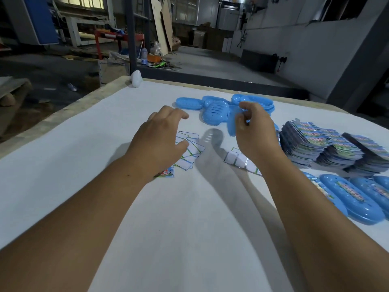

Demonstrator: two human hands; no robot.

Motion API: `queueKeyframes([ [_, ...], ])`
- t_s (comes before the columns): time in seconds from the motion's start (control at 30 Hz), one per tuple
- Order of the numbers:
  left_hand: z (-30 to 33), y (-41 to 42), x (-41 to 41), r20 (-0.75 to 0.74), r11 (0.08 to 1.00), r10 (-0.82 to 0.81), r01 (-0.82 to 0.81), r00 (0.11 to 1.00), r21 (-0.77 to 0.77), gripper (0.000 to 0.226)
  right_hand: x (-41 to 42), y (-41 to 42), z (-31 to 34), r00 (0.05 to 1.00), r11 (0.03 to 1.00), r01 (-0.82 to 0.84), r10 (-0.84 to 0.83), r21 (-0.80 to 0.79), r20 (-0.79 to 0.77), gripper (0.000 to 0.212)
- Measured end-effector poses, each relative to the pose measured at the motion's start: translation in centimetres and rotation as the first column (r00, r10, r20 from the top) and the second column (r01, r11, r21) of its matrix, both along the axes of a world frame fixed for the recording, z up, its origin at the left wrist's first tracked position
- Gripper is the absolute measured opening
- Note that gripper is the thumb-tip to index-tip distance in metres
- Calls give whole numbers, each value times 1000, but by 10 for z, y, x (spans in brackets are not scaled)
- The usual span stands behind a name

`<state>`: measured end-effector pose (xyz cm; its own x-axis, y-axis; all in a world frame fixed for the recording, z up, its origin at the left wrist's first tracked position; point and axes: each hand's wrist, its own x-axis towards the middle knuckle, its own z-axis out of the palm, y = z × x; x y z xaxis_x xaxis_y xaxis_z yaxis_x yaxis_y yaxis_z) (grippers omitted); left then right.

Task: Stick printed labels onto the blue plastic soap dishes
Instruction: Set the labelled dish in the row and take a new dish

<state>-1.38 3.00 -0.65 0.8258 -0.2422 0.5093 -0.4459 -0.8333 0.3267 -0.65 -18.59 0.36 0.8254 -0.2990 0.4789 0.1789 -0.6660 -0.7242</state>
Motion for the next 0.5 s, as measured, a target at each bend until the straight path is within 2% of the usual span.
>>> queueKeyframes([
  [0.1, 1, -4, -3, 13, 994, -110, 110, 994, 3, 80, -12, 1, 4, 992, 974, -98, 112, 206, -55, 34],
  [0.2, 1, -8, -5, -63, 975, -219, 217, 974, -44, 98, -26, 1, 7, 956, 842, -166, 266, 513, -128, 34],
  [0.27, 1, -12, -7, -148, 968, -250, 242, 957, -68, 102, -32, 1, 7, 921, 761, -164, 346, 628, -179, 37],
  [0.37, -1, -14, -10, -253, 948, -309, 274, 917, -164, 95, -35, 1, 7, 877, 705, -159, 422, 691, -229, 33],
  [0.43, -1, -14, -12, -287, 945, -319, 280, 903, -168, 85, -34, 1, 6, 855, 693, -150, 449, 705, -259, 32],
  [0.47, -1, -14, -12, -299, 947, -315, 279, 901, -157, 80, -34, 1, 5, 849, 717, -147, 445, 682, -285, 31],
  [0.5, -1, -14, -13, -309, 950, -309, 276, 899, -147, 77, -34, 1, 4, 853, 784, -148, 410, 603, -323, 28],
])
